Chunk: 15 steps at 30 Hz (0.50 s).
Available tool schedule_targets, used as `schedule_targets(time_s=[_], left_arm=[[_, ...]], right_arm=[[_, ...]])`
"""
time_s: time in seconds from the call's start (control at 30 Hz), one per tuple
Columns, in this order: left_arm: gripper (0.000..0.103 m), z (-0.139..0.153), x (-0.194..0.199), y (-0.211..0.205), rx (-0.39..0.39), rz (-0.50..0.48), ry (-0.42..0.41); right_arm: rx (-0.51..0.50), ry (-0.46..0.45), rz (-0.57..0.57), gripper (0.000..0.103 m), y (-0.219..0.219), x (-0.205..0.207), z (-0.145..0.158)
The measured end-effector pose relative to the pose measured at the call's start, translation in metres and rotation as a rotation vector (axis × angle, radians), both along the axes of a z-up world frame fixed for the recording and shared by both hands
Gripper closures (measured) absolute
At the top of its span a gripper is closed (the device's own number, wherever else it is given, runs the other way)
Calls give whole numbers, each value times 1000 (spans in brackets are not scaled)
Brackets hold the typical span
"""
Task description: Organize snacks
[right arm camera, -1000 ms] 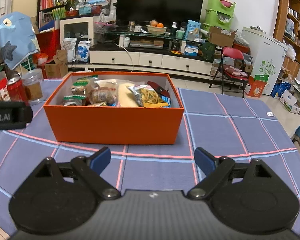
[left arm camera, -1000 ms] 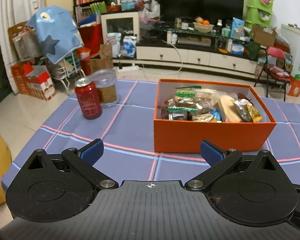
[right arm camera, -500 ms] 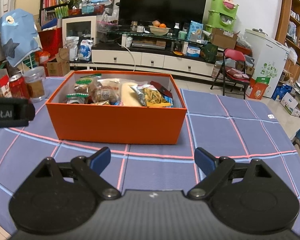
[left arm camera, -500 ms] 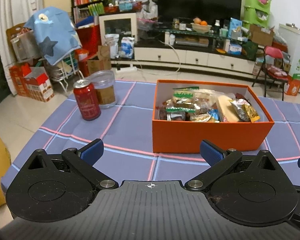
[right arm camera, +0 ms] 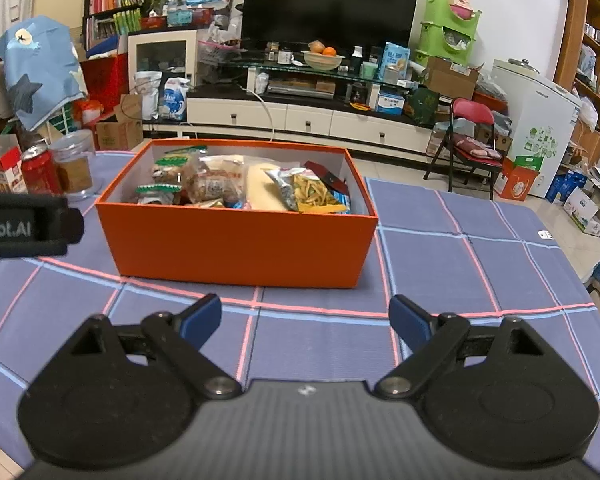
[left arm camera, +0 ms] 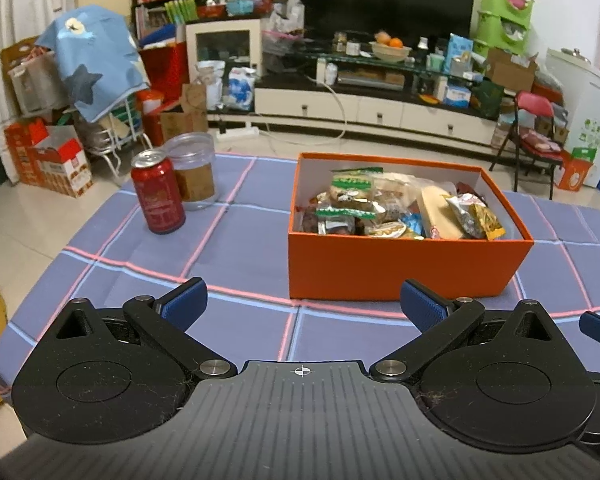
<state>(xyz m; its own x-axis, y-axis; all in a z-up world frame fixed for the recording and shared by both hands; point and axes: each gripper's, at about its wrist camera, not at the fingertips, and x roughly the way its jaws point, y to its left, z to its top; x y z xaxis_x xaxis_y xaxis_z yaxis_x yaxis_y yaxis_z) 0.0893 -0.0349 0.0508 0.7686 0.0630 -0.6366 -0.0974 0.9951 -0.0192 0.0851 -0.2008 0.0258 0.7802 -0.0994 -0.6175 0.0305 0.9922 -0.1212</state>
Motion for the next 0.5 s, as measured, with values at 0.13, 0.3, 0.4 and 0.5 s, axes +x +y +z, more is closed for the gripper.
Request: schedule_targets(time_s=[0.13, 0.3, 0.4, 0.5], left_arm=[[15, 0, -1, 0, 9, 1, -2], [15, -1, 0, -1, 20, -6, 5], [16, -2, 0, -2, 26, -12, 5], [15, -2, -1, -3, 28, -13, 5]], right_arm=[[-2, 2, 1, 13, 0, 0, -1], [-2, 2, 3, 13, 0, 0, -1], [-5, 4, 5, 13, 0, 0, -3], [-6, 5, 7, 13, 0, 0, -4]])
